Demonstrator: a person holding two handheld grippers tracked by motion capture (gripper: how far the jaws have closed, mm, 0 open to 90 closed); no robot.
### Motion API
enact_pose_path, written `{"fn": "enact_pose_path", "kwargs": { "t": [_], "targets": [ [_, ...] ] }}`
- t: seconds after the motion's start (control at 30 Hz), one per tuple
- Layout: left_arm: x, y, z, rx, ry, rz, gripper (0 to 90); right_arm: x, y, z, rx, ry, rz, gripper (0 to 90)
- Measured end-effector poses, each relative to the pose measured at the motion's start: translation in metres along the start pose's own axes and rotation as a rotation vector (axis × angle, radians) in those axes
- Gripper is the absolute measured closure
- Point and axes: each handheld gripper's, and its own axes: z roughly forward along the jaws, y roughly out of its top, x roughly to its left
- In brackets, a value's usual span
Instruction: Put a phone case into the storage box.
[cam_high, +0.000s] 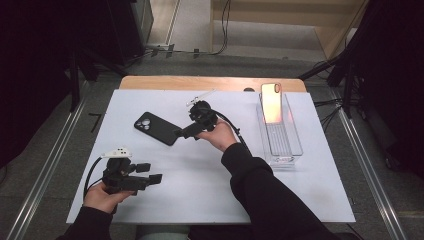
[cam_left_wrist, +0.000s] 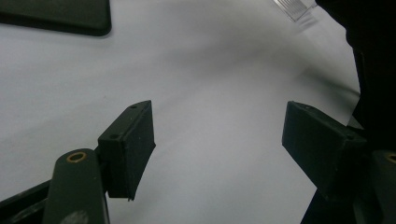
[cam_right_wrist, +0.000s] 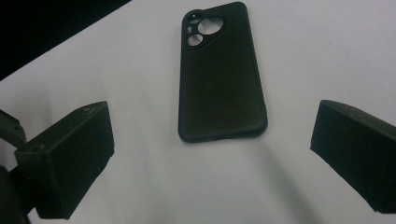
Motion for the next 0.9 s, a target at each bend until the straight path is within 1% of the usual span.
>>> {"fn": "enact_pose_path", "kwargs": {
  "t": [0.17, 0.2, 0.3, 0.4, 0.47, 0.5, 0.53, 0.57, 0.67, 0.77, 0.87, 0.9],
  "targets": [
    [0.0, 0.0, 0.0, 0.0, -0.002, 0.0, 25.7, 0.001, 0.004, 0.011, 0.01, -0.009, -0.024, 0.0],
    [0.0, 0.0, 0.0, 0.0, -0.005, 0.0, 25.7, 0.001, 0.005, 0.013, 0.015, -0.011, -0.023, 0.0],
    [0.0, 0.0, 0.0, 0.002, -0.011, -0.001, 25.7, 0.0, 0.008, 0.021, 0.032, -0.01, -0.04, 0.0],
    [-0.001, 0.0, 0.0, 0.005, -0.014, 0.004, 27.2, 0.0, 0.012, 0.028, 0.048, -0.024, -0.06, 0.0],
    [-0.001, 0.0, 0.0, 0.004, -0.014, 0.002, 27.2, 0.001, 0.014, 0.033, 0.065, -0.039, -0.055, 0.0],
    [-0.001, 0.0, 0.0, 0.004, -0.013, 0.002, 27.2, 0.0, 0.015, 0.036, 0.064, -0.034, -0.056, 0.0],
    [-0.001, 0.0, 0.0, 0.005, -0.012, 0.001, 27.2, 0.0, 0.016, 0.039, 0.068, -0.031, -0.048, 1.3],
    [-0.001, 0.0, 0.0, 0.006, -0.012, 0.0, 27.2, 0.0, 0.017, 0.042, 0.074, -0.032, -0.057, 5.6],
    [-0.001, 0.0, 0.0, 0.008, -0.013, 0.001, 27.2, 0.001, 0.018, 0.048, 0.075, -0.036, -0.075, 5.6],
    [-0.001, 0.0, 0.0, 0.008, -0.014, 0.002, 27.2, 0.001, 0.02, 0.055, 0.085, -0.028, -0.078, 5.6],
    [-0.001, 0.0, 0.0, 0.007, -0.014, -0.002, 27.2, -0.001, 0.021, 0.06, 0.079, -0.025, -0.081, 5.5],
    [0.0, 0.0, 0.0, 0.006, -0.012, -0.002, 27.2, -0.001, 0.022, 0.062, 0.089, -0.029, -0.077, 5.6]
  ]
}}
